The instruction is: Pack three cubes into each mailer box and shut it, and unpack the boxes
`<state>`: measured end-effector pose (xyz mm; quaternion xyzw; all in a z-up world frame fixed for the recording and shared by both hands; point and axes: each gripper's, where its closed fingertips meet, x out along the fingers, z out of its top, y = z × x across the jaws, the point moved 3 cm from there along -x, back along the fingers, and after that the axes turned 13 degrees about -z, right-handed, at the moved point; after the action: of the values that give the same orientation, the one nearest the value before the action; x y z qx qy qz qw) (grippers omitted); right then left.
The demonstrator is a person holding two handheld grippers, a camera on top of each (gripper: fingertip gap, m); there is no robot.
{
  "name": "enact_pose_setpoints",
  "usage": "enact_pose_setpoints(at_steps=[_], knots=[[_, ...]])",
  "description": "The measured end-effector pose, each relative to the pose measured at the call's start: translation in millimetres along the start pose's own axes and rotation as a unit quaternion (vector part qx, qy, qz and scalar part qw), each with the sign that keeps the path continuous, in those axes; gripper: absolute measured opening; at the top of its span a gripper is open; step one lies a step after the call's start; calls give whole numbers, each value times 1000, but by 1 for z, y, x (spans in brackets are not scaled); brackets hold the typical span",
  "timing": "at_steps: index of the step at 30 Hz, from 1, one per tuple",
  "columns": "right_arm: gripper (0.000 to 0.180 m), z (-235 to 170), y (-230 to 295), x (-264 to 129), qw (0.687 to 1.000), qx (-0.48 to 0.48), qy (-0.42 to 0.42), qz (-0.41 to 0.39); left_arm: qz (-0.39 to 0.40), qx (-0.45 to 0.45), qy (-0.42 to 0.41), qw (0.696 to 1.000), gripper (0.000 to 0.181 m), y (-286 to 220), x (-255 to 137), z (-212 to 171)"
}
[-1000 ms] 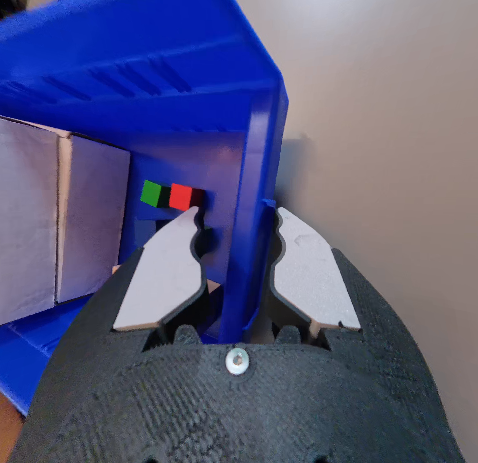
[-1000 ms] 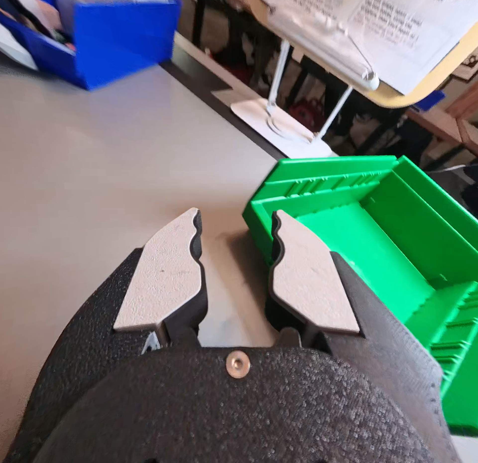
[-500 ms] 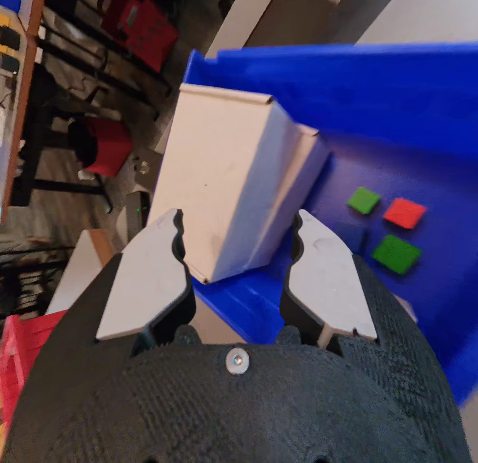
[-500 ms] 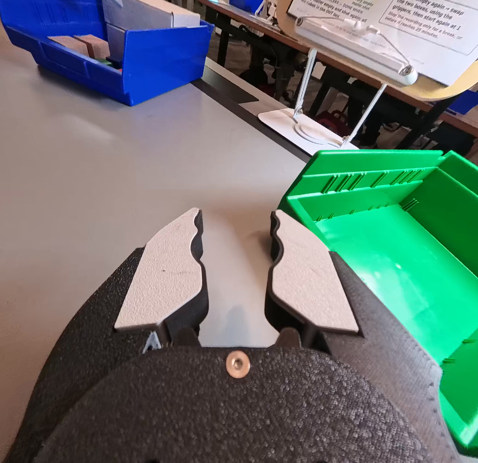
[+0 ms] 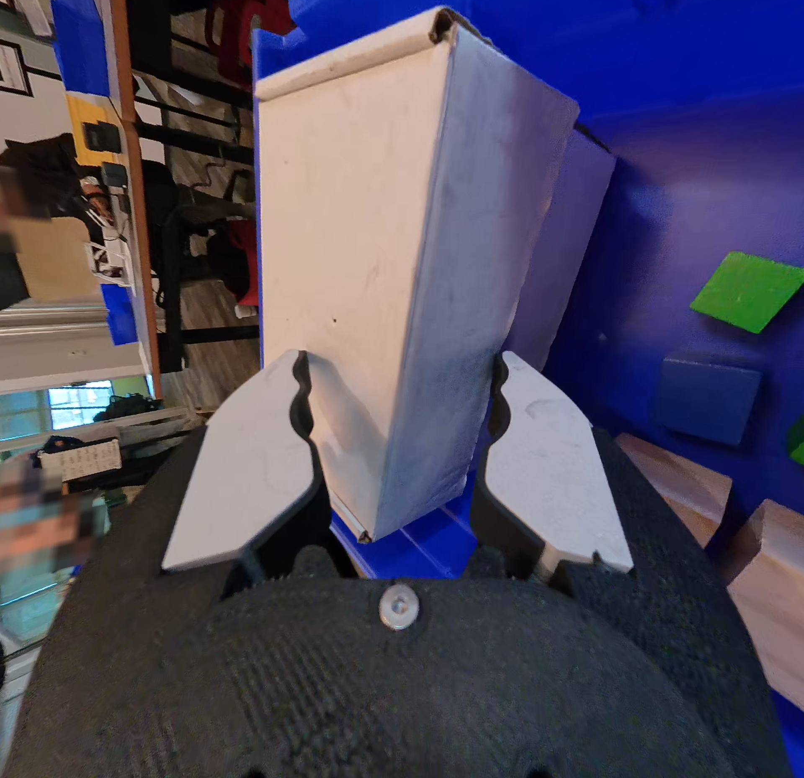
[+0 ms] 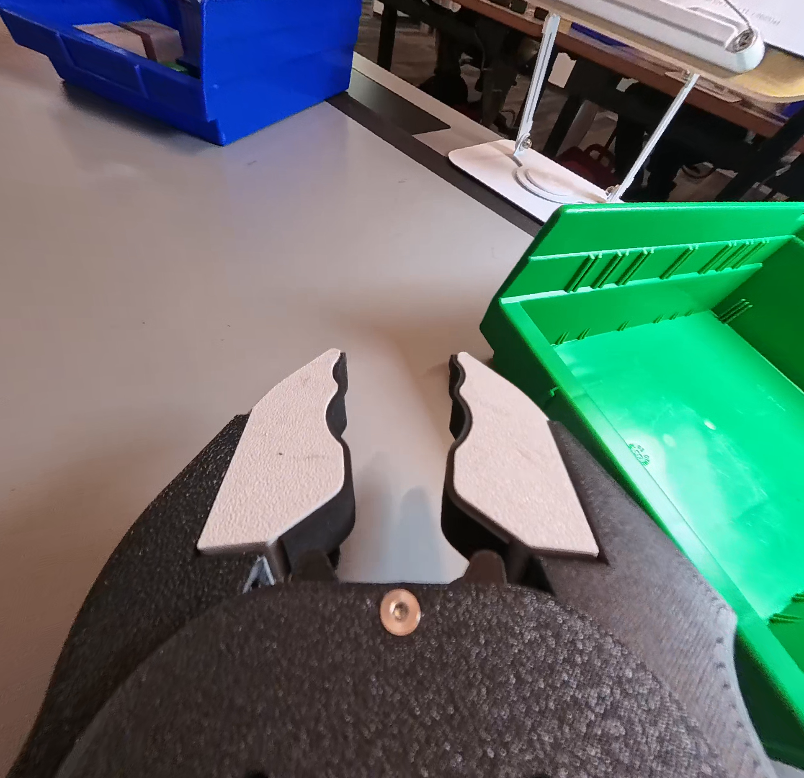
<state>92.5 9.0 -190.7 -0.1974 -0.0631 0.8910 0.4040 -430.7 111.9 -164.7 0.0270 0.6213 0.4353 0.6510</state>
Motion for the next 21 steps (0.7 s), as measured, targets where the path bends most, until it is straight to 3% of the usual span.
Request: enact_pose_setpoints(at_steps=[10, 15, 21], knots=[[42, 4, 1, -7, 1000, -8, -9, -11, 21, 25, -20, 999, 67, 1, -41, 6], [41, 5, 6, -7, 1000, -13, -11, -6, 45, 26, -51, 997, 67, 8, -88, 13], [43, 16, 11, -10, 999, -28, -37, -4, -21, 36, -154, 987, 66, -30, -167, 62]])
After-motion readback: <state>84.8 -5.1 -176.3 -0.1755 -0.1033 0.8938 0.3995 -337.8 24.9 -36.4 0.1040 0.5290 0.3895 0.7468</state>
